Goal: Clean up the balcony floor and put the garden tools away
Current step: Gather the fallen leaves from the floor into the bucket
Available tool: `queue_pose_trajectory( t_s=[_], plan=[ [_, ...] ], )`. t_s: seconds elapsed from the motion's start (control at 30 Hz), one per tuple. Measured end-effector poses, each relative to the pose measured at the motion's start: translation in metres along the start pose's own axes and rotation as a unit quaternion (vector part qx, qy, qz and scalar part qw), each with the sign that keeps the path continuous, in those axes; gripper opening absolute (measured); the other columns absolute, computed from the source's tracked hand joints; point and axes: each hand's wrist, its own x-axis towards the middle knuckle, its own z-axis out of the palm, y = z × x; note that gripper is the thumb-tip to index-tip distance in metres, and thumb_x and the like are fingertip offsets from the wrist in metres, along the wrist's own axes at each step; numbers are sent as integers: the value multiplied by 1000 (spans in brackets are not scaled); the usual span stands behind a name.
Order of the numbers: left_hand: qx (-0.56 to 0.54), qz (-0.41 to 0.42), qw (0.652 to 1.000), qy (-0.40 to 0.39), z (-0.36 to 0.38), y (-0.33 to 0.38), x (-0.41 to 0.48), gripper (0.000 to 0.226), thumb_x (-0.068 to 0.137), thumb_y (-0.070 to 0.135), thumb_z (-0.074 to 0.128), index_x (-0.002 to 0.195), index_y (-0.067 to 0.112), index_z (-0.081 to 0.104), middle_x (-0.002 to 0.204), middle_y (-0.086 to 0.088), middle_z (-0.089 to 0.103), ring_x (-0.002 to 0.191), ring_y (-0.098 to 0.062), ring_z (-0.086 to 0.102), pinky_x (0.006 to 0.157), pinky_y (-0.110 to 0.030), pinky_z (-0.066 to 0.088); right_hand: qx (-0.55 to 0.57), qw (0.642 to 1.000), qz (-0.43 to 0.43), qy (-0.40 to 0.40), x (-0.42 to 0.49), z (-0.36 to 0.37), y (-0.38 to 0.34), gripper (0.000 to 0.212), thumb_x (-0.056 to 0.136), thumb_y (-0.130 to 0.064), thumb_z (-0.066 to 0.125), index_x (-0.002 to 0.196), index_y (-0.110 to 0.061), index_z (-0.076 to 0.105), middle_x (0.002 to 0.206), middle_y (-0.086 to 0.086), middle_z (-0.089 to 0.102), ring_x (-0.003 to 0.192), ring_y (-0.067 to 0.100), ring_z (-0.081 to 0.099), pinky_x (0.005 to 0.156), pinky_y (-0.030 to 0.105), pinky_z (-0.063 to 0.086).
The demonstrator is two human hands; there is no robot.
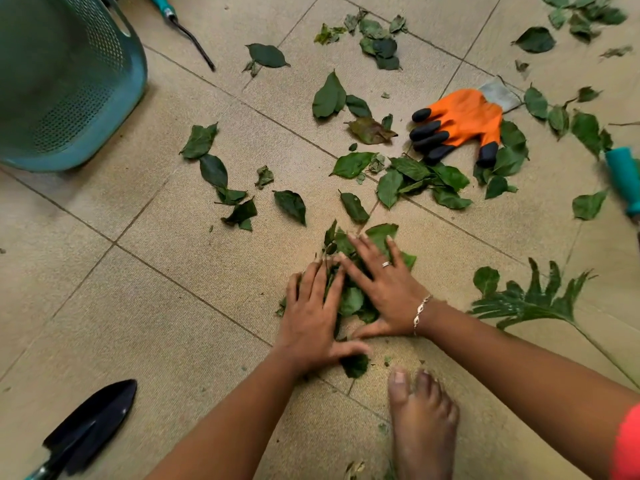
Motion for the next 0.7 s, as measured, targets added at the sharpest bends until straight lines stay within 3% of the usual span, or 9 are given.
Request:
queue_pose_trajectory(
  t_s=[0.07, 0.2, 0.33, 0.4, 0.47, 0.53, 0.57, 0.7],
  plan=[
    [32, 17, 999, -11, 5, -4, -2, 117, 67, 92, 7, 139, 3, 29, 141, -27, 41, 132, -37, 27, 106, -56, 23, -6, 1000, -19, 20, 11, -3, -1, 128, 55, -91, 38, 148, -17, -10, 153, 19, 4, 140, 37, 6, 103, 69, 12],
    [45, 2, 998, 37, 4, 1, 3, 92, 75, 80, 21, 130, 9, 38, 123, -21, 58, 119, -34, 37, 97, -53, 29, 4, 999, 1, 44, 32, -15, 12, 130, 56, -68, 64, 145, -24, -20, 153, 13, -18, 141, 35, -9, 105, 70, 6],
    [39, 26, 987, 152, 4, 0, 14, 68, 75, 66, 38, 119, 14, 42, 106, -12, 61, 101, -25, 41, 79, -40, 32, -19, 999, -6, -45, 55, -36, 33, 116, 66, -68, 55, 137, -37, -31, 149, 9, -33, 137, 34, -26, 106, 68, -5],
    [26, 26, 984, 174, 1, -1, 19, 77, 64, 63, 62, 121, 14, 42, 98, -7, 59, 90, -21, 43, 71, -35, 41, -34, 996, -29, -81, 62, -39, 35, 109, 73, -60, 59, 143, -35, -20, 154, 10, -22, 141, 35, -18, 108, 64, -6],
    [-18, 6, 985, 170, -4, 1, 22, 95, 52, 53, 79, 127, 10, 40, 92, -5, 59, 80, -19, 52, 62, -31, 47, -1, 998, -50, -49, 59, -38, 31, 96, 72, -50, 67, 149, -27, 13, 156, 15, 5, 143, 37, 3, 110, 58, 0],
    [-54, -32, 986, 154, -6, 2, 26, 99, 53, 40, 85, 131, 2, 38, 89, -6, 62, 73, -19, 58, 60, -31, 49, 61, 996, -64, 24, 48, -27, 25, 79, 66, -32, 75, 136, -13, 45, 145, 20, 35, 135, 41, 30, 108, 57, 21],
    [-54, -48, 988, 140, -9, 2, 29, 95, 55, 34, 86, 130, 0, 40, 90, -6, 64, 74, -20, 60, 60, -31, 49, 103, 991, -57, 59, 41, -20, 20, 70, 65, -24, 74, 129, -7, 52, 139, 22, 44, 130, 41, 37, 105, 56, 29],
    [-153, -106, 979, 79, -21, 10, 39, 54, 83, 20, 66, 130, 4, 45, 121, -10, 56, 109, -24, 52, 90, -33, 42, 301, 942, 55, 140, 27, -14, -10, 51, 73, -16, 43, 118, 4, 58, 124, 19, 56, 121, 29, 46, 102, 39, 35]
  ],
)
